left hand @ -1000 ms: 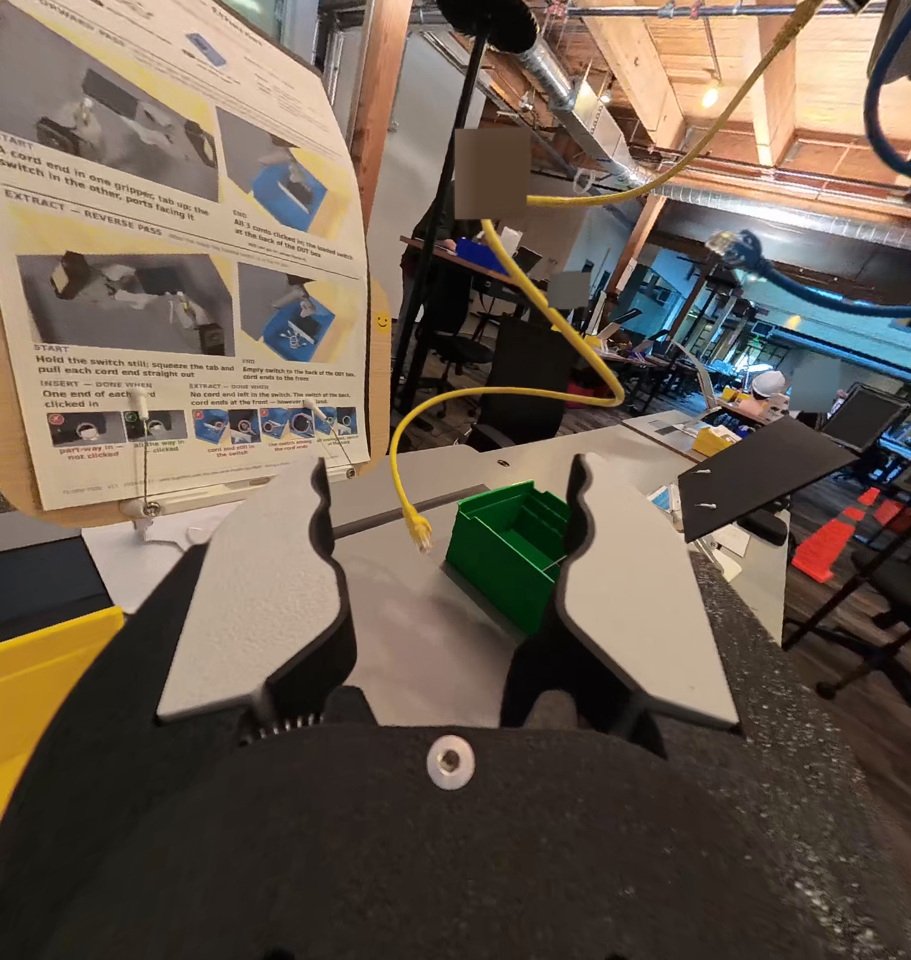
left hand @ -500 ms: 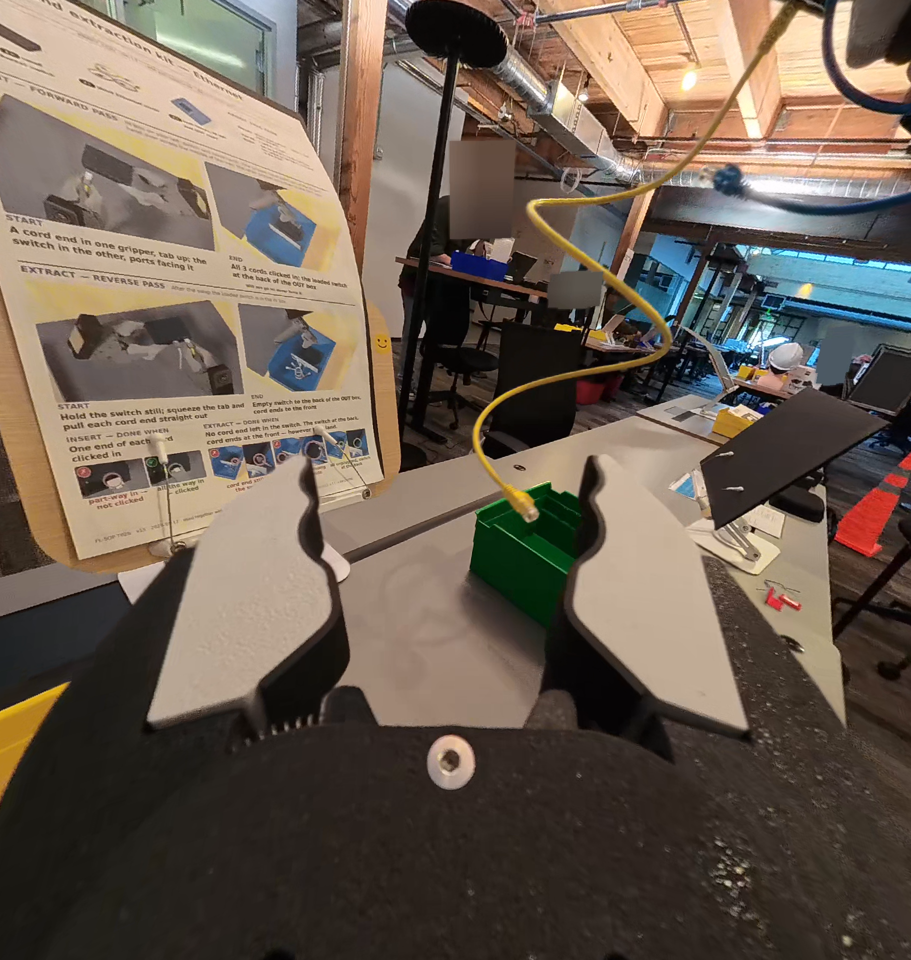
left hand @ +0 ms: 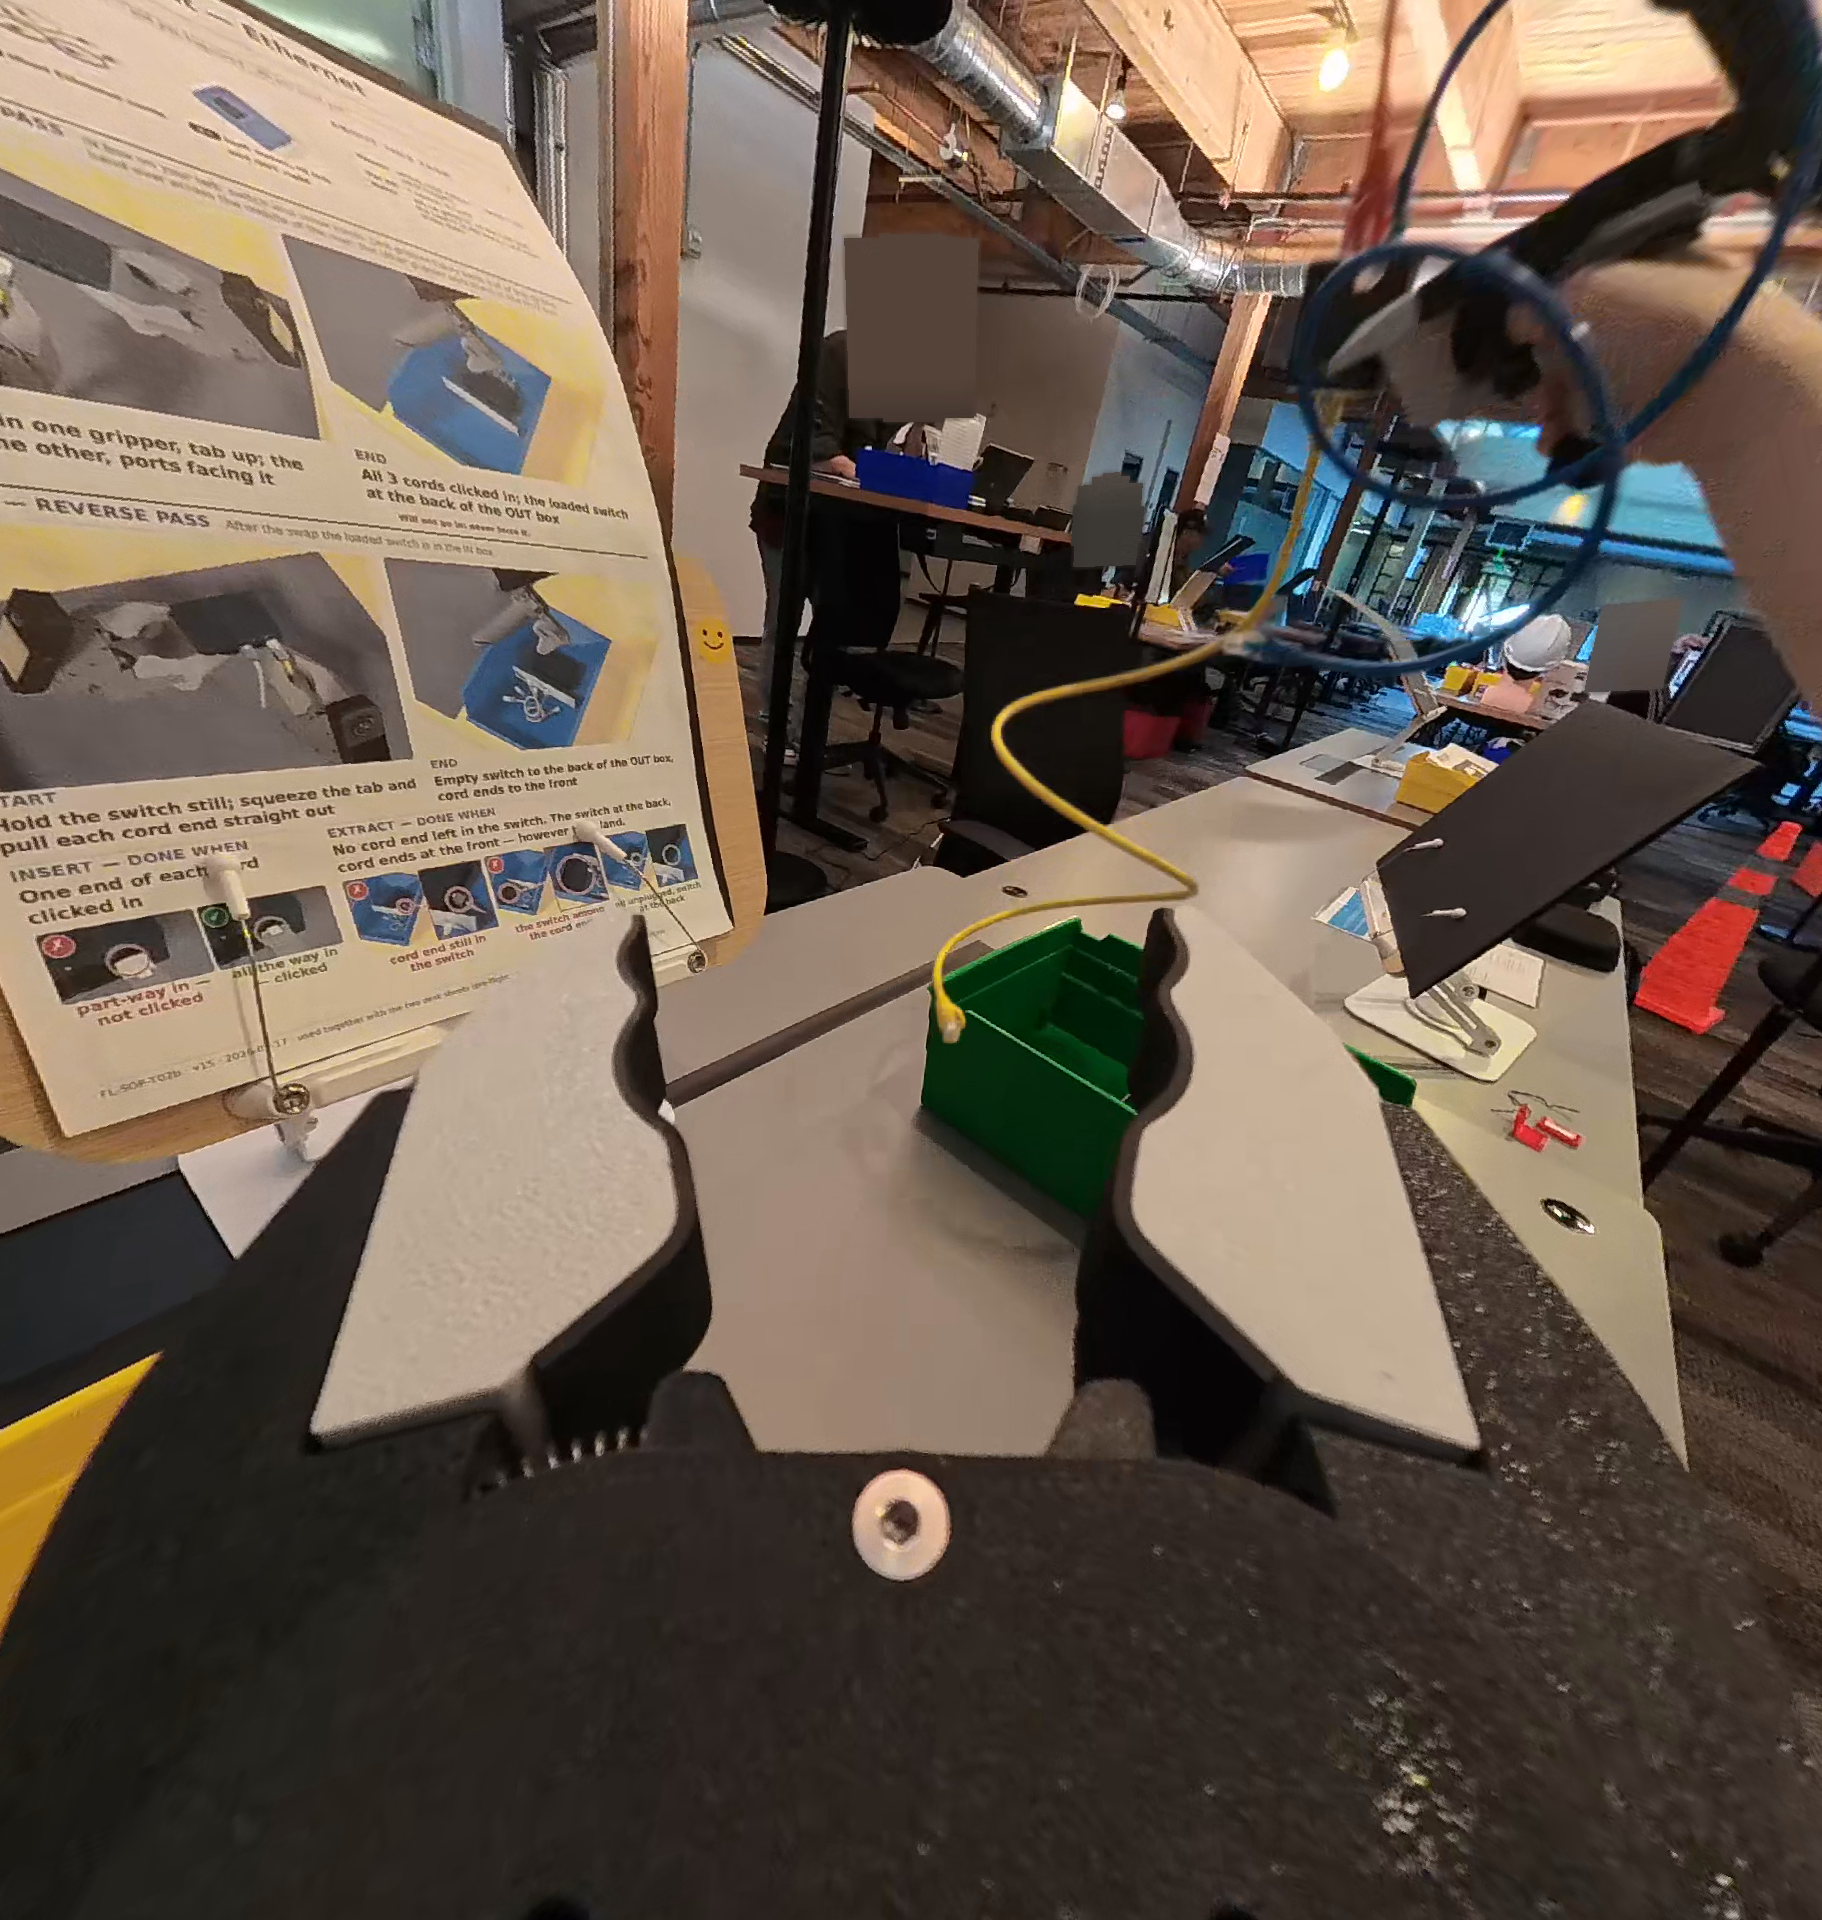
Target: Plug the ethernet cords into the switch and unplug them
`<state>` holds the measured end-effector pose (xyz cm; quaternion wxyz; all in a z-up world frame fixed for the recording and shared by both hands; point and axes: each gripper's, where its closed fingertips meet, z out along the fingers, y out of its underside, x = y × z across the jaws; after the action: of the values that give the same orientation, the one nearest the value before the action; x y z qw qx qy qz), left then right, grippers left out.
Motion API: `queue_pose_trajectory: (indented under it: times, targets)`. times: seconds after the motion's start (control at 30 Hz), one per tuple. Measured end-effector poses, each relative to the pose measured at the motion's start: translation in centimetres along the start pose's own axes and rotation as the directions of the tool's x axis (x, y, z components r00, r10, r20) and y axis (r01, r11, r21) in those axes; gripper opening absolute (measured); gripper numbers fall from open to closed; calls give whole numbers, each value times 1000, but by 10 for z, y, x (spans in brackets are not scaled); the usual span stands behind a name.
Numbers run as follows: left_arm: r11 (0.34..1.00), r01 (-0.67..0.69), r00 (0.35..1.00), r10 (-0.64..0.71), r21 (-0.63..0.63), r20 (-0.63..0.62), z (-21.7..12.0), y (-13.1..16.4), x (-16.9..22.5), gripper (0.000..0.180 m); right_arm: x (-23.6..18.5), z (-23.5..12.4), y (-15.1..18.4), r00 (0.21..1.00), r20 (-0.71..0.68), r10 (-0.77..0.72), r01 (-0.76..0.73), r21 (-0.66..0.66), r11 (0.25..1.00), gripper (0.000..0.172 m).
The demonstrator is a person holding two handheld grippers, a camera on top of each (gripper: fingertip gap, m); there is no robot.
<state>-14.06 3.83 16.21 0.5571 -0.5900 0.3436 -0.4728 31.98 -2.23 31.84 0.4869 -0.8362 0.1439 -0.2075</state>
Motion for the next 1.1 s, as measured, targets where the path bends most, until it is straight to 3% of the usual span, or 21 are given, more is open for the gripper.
queue_pose_trajectory:
  times: [0.2,0.43,0.6,0.83,1.1]
  targets:
    - [999,-4,1000,4,-42,0,4,9,2,88,8,59,63,999,23,36,-32,-147,989,26]
    - [999,-7,1000,8,-39,15,7,9,-3,86,6,86,94,998,66,18,-5,-182,983,26]
    - [999,-34,999,36,-42,31,6,9,-3,85,-4,65,63,987,153,47,-36,-75,997,26]
    - [997,-55,998,56,-47,31,7,10,-1,84,-6,5,-2,993,109,-54,50,40,998,26]
    - [998,-47,999,47,-50,9,6,11,4,83,-19,-40,-42,991,69,-112,102,131,986,26]
